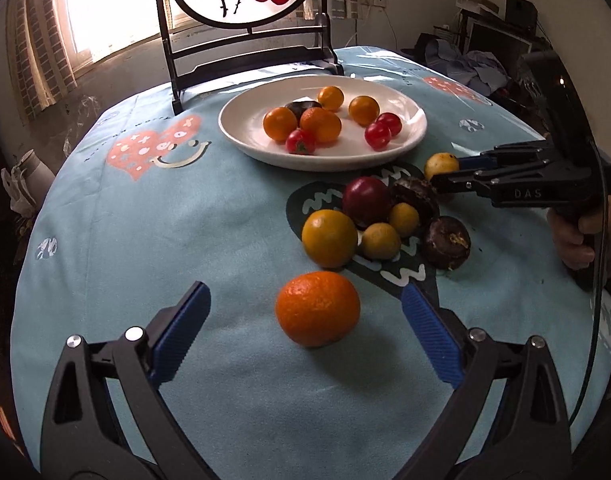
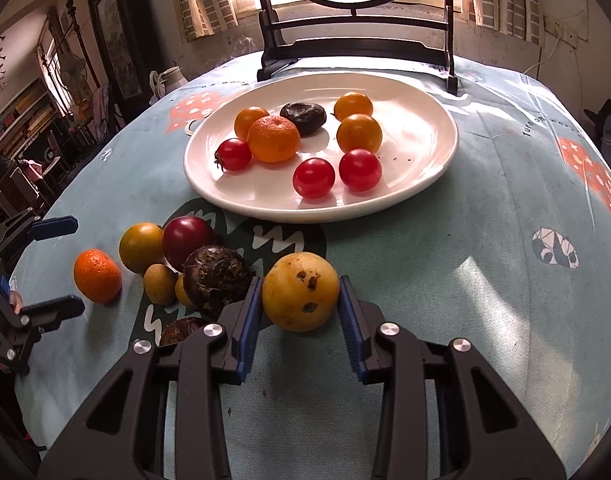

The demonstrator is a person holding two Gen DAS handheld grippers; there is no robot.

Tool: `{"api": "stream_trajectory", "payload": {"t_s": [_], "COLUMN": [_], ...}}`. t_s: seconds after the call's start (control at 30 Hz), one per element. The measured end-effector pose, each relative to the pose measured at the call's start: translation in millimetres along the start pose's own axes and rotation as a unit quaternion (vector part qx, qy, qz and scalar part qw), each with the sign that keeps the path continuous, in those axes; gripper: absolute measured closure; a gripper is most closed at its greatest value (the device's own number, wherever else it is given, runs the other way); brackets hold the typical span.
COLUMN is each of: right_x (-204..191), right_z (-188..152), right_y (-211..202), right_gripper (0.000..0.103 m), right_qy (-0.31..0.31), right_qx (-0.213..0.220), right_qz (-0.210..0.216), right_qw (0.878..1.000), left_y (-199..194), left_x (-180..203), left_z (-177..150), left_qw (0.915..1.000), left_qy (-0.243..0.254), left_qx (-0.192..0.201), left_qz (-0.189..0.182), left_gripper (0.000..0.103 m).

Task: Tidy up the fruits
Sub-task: 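Grasp a spotted yellow fruit with the right tool while the left tool grasps an orange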

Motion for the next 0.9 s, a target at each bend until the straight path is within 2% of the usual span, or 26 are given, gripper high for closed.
{"api": "stream_trajectory", "payload": {"t_s": [0.1,0.23,0.3,0.33,0.47,0.53,0.6,0.63,0.9], "right_x": [0.5,0.8,2.0,2.2,2.8,3.0,2.8,2.9,2.9], "right_z": [-0.7,-2.5,-3.5,-3.7,-3.3,-2.8,-2.9,-2.9,-1.8], "right_y": [1.0,2.2,3.4,3.6,4.0,4.5,4.4,4.4,0.4], "right_gripper": [0.065,0.065,0.065,0.065,0.065,0.065,0.065,0.065,0.066], "right_qy": [0.000,0.002,0.004,0.004,0.004,0.004,0.004,0.004,0.002], "right_qx": [-0.002,-0.006,-0.009,-0.010,-0.010,-0.010,-0.010,-0.010,-0.004], "right_qz": [-0.002,-0.003,-0.003,-0.003,-0.003,-0.004,-0.003,-0.004,-0.007], "right_qw": [1.000,1.000,1.000,1.000,1.000,1.000,1.000,1.000,1.000], "left_y": [9.7,14.2,16.5,18.3,21.5,21.9,23.4,24.3,23.4], "left_x": [1.5,-4.1,-5.3,-5.6,-2.4,2.1,7.4,9.4,10.7], "left_z": [-10.0,-8.0,-7.7,-7.7,-6.8,-6.0,-6.9,-8.0,-8.1], "left_qw": [0.9997,0.9994,0.9992,0.9990,0.9988,0.9989,0.9987,0.9986,0.9989], "left_qy": [-0.004,-0.019,-0.024,-0.026,-0.027,-0.022,-0.017,-0.015,-0.014], "left_qx": [-0.025,-0.026,-0.032,-0.036,-0.040,-0.040,-0.045,-0.049,-0.044], "left_qz": [-0.002,0.007,0.003,0.000,-0.004,-0.008,-0.013,-0.012,-0.004], "left_gripper": [0.007,0.014,0.029,0.031,0.032,0.037,0.054,0.056,0.057]}}
Point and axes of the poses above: each gripper's, at about its wrist camera, not at the fingertips, and y roughly the way its jaws point, x to its right, z to its top, the point moved 8 cm from there along y, roughly the way its jaws point, and after that the axes turned 15 degrees about z, right-handed, at the moved point
